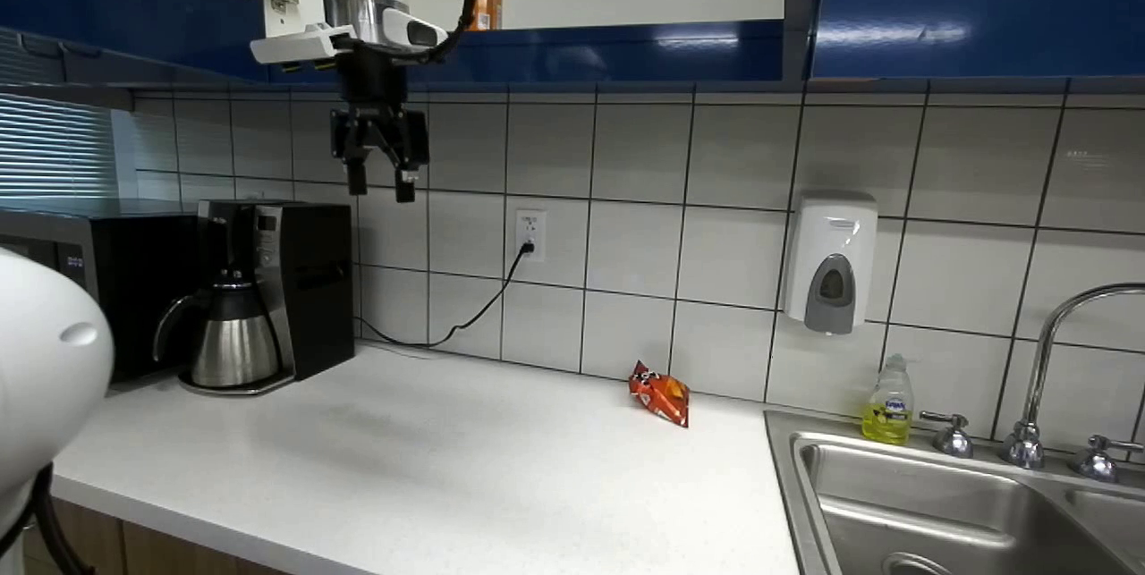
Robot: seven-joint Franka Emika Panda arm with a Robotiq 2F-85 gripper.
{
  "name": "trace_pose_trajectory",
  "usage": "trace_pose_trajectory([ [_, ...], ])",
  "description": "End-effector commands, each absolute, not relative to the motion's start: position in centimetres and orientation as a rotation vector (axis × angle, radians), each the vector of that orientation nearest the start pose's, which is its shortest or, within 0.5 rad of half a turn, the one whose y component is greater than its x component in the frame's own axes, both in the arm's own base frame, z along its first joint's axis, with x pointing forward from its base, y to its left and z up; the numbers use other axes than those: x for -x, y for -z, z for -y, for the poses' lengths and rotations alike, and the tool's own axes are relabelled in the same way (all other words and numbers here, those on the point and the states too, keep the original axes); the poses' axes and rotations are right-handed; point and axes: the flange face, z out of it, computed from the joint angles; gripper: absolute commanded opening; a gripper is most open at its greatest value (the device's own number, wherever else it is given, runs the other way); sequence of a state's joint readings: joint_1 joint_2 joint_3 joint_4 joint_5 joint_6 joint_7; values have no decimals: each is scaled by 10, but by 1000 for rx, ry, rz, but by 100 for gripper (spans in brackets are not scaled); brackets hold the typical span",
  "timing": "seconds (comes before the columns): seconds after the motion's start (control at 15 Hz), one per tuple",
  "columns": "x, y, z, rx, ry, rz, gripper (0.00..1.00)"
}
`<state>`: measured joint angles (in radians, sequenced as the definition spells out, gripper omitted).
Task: Put the can inside the cupboard
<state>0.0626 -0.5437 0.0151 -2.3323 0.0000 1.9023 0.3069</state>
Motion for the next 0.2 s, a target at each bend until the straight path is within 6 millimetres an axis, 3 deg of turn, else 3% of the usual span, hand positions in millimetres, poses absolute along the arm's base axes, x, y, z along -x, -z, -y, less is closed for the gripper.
trace_pose_trajectory([
  [0.0,-397,-547,-31,3101,179,-359,100],
  [0.13,-395,-548,-31,3100,188,-358,100],
])
